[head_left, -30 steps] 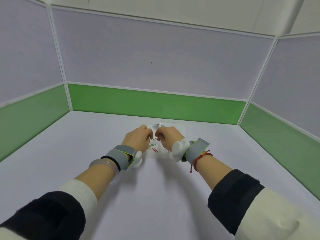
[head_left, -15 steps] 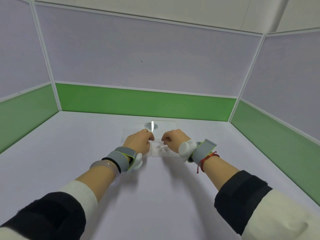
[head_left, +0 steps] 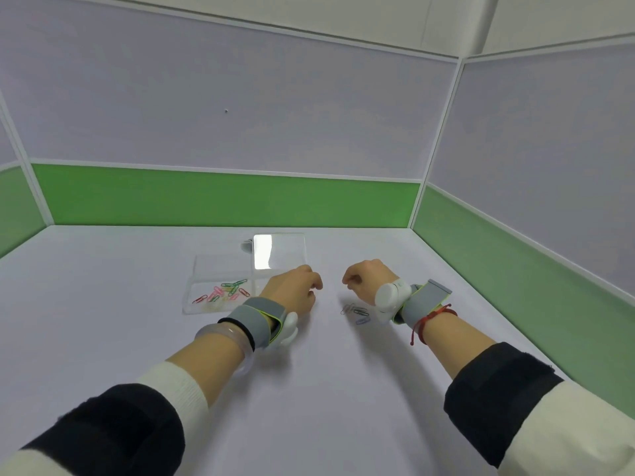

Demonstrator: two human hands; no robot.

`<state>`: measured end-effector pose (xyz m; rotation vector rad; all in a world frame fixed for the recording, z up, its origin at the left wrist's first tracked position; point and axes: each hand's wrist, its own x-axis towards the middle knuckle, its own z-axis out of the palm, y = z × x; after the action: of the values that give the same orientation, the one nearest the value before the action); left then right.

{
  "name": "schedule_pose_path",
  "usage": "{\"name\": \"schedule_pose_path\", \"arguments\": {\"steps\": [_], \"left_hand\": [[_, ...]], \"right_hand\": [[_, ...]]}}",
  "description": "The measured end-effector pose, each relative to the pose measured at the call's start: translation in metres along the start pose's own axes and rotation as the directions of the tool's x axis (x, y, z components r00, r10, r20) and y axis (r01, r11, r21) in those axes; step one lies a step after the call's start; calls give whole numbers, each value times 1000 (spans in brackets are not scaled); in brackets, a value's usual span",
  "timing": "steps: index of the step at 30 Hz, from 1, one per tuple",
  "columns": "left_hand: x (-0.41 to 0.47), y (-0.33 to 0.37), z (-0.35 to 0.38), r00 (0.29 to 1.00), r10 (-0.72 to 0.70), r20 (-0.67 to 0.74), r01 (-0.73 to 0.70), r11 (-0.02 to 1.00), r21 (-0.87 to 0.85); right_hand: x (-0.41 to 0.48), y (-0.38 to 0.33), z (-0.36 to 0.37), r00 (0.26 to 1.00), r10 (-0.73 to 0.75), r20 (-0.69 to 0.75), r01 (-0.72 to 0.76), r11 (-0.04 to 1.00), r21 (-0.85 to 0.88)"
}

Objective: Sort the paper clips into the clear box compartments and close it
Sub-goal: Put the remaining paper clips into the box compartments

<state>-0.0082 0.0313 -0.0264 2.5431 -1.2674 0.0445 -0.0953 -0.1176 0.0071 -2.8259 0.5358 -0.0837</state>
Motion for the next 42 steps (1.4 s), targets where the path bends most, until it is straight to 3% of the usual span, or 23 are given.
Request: {"name": "schedule_pose_path", "arguments": {"steps": [8,15,20,26,31,42], "left_hand": [[11,29,6,995,37,95,-47,992,116],[24,47,19,994,-39,102,12,969,248],[25,55,29,995,-47,84,22,962,273],[24,54,34,998,-23,53,6,957,291],[24,53,36,997,-47,67,32,977,213],[21,54,39,995,-19,94,-7,964,266]], "right_hand": [[-5,22,9,995,52,82,-51,998,-23],[-2,28,16,991,39,124,-36,999,-25],[1,24,24,984,-14,176,22,999,-44],[4,23,30,991,31,129,-21,997,-77],[8,22,33,980,88,180,-73,993,-90],[4,26,37,994,2,106,3,999,-52]]}}
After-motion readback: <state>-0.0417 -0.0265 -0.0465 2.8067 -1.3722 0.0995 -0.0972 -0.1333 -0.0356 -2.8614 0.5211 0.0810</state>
